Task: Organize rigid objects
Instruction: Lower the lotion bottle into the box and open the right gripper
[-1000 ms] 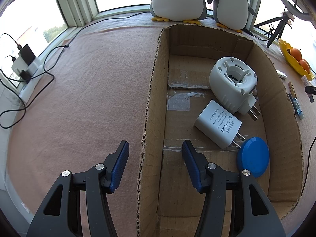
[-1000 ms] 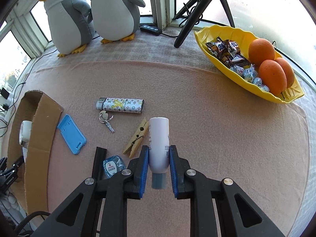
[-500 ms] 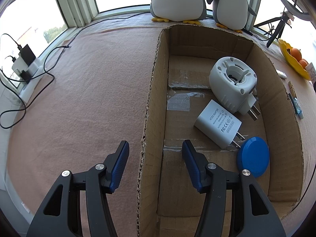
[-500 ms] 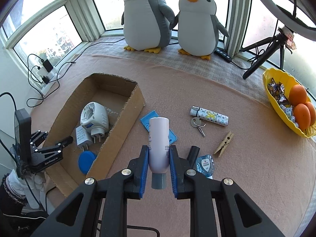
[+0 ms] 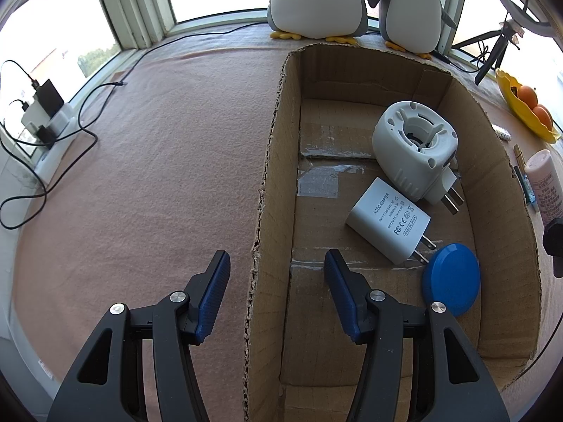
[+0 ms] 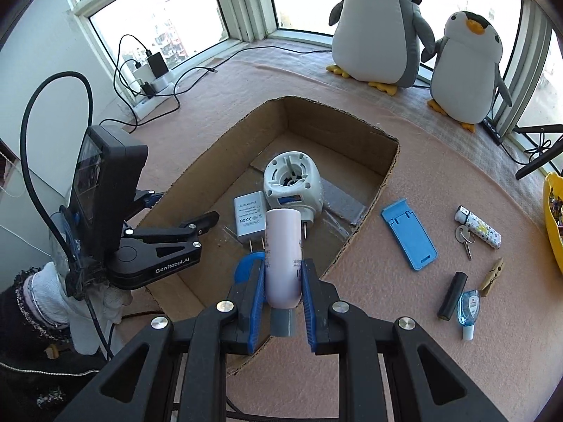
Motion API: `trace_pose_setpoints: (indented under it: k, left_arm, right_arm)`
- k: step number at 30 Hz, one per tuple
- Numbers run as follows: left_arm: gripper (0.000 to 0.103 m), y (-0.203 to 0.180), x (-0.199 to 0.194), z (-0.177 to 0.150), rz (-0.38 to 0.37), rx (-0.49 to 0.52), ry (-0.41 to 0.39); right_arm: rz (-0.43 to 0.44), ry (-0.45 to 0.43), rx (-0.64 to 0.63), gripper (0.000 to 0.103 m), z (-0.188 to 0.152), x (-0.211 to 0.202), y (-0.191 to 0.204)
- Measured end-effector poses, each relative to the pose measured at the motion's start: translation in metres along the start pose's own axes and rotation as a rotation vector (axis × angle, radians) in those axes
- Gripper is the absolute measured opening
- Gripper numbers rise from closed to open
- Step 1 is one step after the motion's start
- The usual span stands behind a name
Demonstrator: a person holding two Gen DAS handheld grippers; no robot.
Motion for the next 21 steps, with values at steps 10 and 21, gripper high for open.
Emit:
trace_pose_setpoints:
  k: [10, 21]
  left_arm:
    - [0.056, 0.0, -0.001, 0.002, -0.002, -0.002, -0.001]
    - [0.056, 0.0, -0.002, 0.002, -0.002, -0.002, -0.002]
  right_arm:
    - [-0.002, -0.027, -0.041, 0.05, 0.002, -0.001, 0.019]
    - [-0.008, -0.045, -0.004, 0.051, 0.0, -0.008, 0.009]
Point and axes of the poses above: each gripper's, at about its wrist camera, not at the fingertips, and x roughly the way its jaws point, y to its left, z to its top, the point moved 9 cm from there along x, roughly the way its jaws point, and after that the axes turned 8 degrees about y, right-handed, at the moved point
